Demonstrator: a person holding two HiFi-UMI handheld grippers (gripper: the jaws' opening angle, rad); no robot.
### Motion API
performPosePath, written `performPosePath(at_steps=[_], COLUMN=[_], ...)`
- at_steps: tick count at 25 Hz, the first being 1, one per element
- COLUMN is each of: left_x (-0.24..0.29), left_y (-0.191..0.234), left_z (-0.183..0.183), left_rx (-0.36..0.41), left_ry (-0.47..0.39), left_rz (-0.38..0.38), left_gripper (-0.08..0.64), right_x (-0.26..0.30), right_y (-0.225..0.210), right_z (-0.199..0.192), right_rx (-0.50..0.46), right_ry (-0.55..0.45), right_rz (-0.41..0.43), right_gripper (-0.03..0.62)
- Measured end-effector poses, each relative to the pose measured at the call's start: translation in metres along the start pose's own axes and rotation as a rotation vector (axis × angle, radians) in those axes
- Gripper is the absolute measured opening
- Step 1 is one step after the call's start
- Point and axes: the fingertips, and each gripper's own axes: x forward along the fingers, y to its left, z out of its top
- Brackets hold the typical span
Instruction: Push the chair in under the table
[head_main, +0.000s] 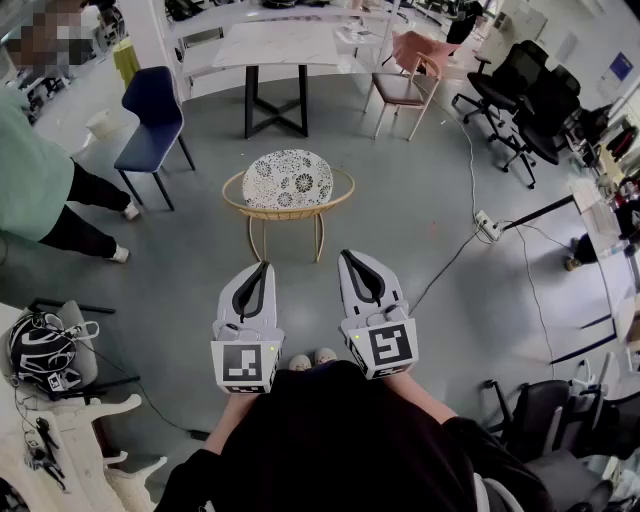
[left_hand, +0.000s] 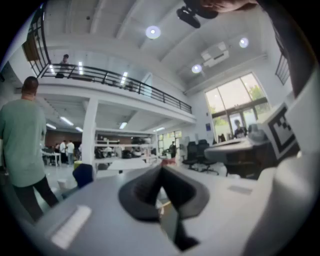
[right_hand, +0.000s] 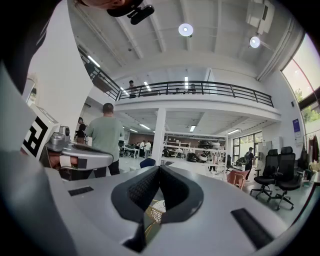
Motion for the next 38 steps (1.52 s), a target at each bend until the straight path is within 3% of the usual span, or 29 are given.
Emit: performPosePath(at_steps=[14, 25, 30, 32, 36, 38], left_x=[0.060, 0.184, 0.245, 0.266, 0.298, 0.306], left_y=[0.027, 0.086, 0.107, 0.112, 0.121, 0.126], left_z=[-0.018, -0.031, -0.039, -0.044, -0.065, -0.075], left_rx=[-0.003, 0.027, 0.027, 0.015, 0.009, 0.005], left_ry=[0.000, 0.002, 0.016, 0.025, 0.091, 0.118], left_rz=[-0.017, -0.002, -0.014, -0.021, -0.045, -0.049], left_gripper=[0.009, 0.009, 0.012, 0.019, 0.119, 0.132], right_x=[0.061, 0.189, 0.246, 0.265, 0.293, 0.303], right_y=[-0.028, -0.089, -0.119, -0.130, -0.144, -0.147], right_z=[-0.018, -0.040, -0.054, -0.062, -0.083, -0.095], right_rx=[0.029, 0.000, -0.009, -0.010, -0.014, -0.010], right_ry=[-0.010, 0.015, 0.010, 0.029, 0.081, 0.113], right_rz=[0.010, 0.025, 0.085, 0.112, 0.177, 0.202], right_gripper=[0.021, 0.023, 0.023, 0.025, 0.025, 0.025])
